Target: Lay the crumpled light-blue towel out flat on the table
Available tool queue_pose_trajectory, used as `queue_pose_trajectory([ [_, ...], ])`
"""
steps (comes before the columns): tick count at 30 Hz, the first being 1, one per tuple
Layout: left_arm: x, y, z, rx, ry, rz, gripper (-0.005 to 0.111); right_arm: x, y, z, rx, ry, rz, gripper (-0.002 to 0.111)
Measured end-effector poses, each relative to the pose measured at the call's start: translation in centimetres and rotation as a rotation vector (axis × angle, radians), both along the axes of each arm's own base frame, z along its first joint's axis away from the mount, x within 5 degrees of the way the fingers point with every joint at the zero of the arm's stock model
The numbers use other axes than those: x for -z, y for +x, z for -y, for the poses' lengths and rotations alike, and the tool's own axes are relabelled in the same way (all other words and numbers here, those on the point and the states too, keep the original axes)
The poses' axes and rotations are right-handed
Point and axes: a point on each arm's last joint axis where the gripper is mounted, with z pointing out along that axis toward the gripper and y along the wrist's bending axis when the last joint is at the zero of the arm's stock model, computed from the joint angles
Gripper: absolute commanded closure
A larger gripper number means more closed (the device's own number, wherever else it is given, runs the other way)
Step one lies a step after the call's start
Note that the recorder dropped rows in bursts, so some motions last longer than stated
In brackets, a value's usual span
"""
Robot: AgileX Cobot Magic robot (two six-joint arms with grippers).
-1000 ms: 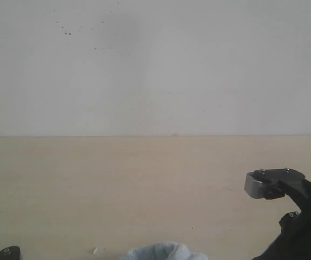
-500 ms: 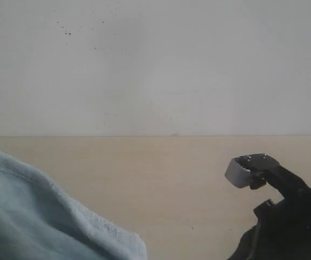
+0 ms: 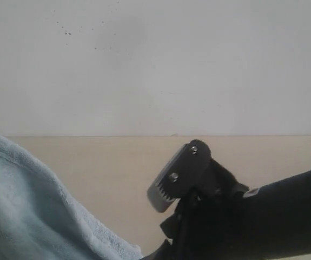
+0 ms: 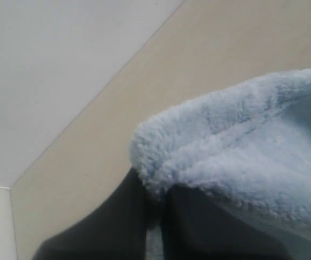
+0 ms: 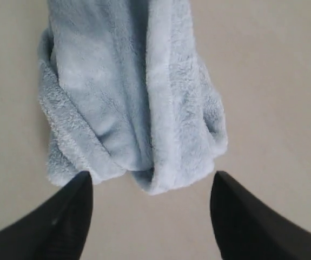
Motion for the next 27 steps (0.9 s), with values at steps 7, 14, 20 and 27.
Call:
queue_pose_trajectory([
  [7, 0.0, 0.0, 0.0, 0.0, -0.002, 0.0, 0.103, 3.8, -1.5, -3.8, -0.043, -0.088, 0.013, 0.052],
  [14, 0.1, -0.1, 0.0, -0.005, -0.011, -0.012, 0.103, 7.5, 0.3, -4.6, 0.173, -0.13, -0.006, 0.052],
  [20, 0.1, -0.1, 0.1, -0.005, -0.028, -0.016, 0.103, 9.4, 1.0, -4.6, 0.232, -0.171, 0.007, 0.069],
  [27, 0.1, -0.1, 0.1, -0.005, -0.028, -0.016, 0.103, 9.7, 1.3, -4.6, 0.308, -0.147, -0.015, 0.108],
])
